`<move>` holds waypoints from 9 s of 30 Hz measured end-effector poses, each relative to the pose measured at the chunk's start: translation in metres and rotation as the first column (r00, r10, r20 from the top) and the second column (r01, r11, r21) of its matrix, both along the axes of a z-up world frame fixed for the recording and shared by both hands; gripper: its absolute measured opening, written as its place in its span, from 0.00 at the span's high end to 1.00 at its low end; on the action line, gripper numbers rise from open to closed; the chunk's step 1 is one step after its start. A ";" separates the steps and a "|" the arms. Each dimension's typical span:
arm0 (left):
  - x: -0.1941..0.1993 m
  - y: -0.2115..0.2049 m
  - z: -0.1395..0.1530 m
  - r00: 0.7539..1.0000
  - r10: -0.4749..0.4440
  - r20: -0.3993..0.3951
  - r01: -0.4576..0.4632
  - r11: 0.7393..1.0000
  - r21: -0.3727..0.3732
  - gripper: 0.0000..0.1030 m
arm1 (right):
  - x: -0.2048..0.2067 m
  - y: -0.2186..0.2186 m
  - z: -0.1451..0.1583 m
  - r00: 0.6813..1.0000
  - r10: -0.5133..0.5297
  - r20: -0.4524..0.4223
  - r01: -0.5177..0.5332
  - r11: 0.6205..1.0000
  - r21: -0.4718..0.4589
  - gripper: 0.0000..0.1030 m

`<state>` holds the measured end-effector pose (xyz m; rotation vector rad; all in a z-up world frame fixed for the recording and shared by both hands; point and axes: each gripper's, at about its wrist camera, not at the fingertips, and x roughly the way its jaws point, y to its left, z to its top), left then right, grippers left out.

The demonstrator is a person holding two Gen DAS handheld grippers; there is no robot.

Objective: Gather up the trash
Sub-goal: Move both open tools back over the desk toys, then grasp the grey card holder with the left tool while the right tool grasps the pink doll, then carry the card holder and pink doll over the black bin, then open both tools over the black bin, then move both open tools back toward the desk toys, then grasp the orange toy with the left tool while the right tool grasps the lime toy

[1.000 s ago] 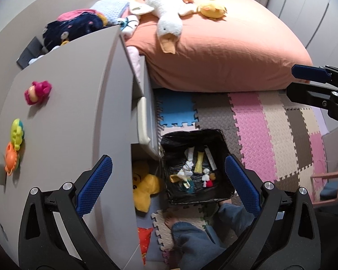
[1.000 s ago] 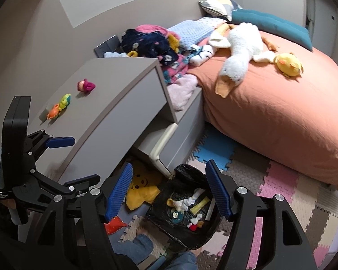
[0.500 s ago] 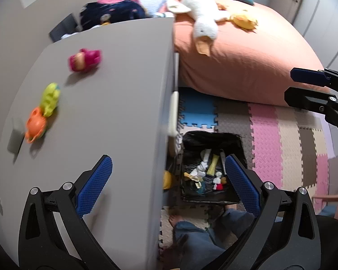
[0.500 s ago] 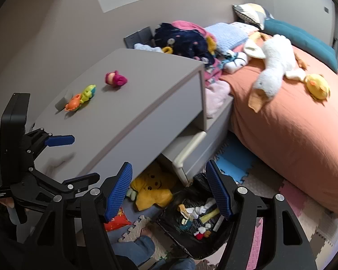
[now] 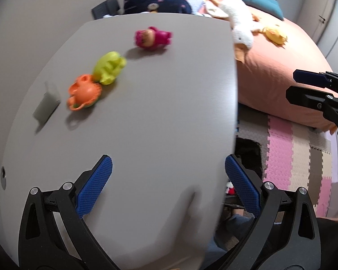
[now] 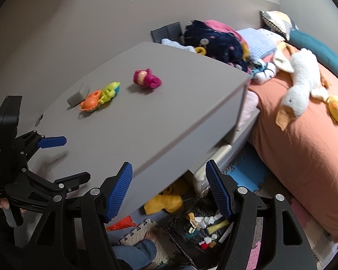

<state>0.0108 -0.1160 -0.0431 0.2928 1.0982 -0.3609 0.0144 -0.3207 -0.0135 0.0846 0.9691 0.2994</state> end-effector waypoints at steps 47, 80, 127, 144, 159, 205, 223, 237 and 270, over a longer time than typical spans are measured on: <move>0.149 0.158 -0.009 0.936 0.352 0.021 -0.349 0.932 -0.101 0.22 | 0.190 0.107 -0.038 0.995 0.091 -0.039 -0.096 0.985 -0.141 0.34; 0.119 0.154 0.007 0.939 0.339 0.054 -0.332 0.937 -0.114 0.43 | 0.148 0.107 -0.023 0.992 0.123 -0.032 -0.126 0.985 -0.114 0.62; 0.009 -0.013 0.035 0.997 0.008 0.079 0.002 0.992 -0.126 0.43 | -0.015 -0.012 0.017 0.999 -0.045 0.002 0.045 0.996 -0.083 0.62; -0.016 -0.065 0.037 0.988 -0.137 0.077 0.146 0.981 -0.128 0.43 | -0.063 -0.057 0.015 0.986 -0.163 -0.026 0.161 0.984 -0.072 0.62; -0.043 -0.117 0.034 0.957 -0.283 0.060 0.288 0.950 -0.118 0.43 | -0.098 -0.089 0.011 0.961 -0.273 -0.046 0.270 0.961 -0.054 0.62; -0.040 -0.106 0.007 0.975 -0.220 -0.011 0.219 0.974 -0.049 0.06 | -0.085 -0.097 0.003 0.957 -0.282 -0.067 0.281 0.959 -0.030 0.32; -0.007 -0.031 0.006 0.999 -0.033 -0.003 0.033 0.999 -0.043 0.06 | -0.032 -0.035 0.003 0.987 -0.145 -0.064 0.145 0.989 -0.011 0.32; 0.021 0.019 0.009 0.995 0.096 0.023 -0.095 0.994 -0.054 0.06 | 0.012 0.012 0.006 0.997 -0.070 -0.040 0.070 0.998 -0.011 0.32; 0.119 0.076 -0.005 0.969 0.248 0.018 -0.246 0.965 -0.086 0.29 | 0.096 0.080 0.002 0.998 0.016 -0.055 -0.015 1.000 0.019 0.32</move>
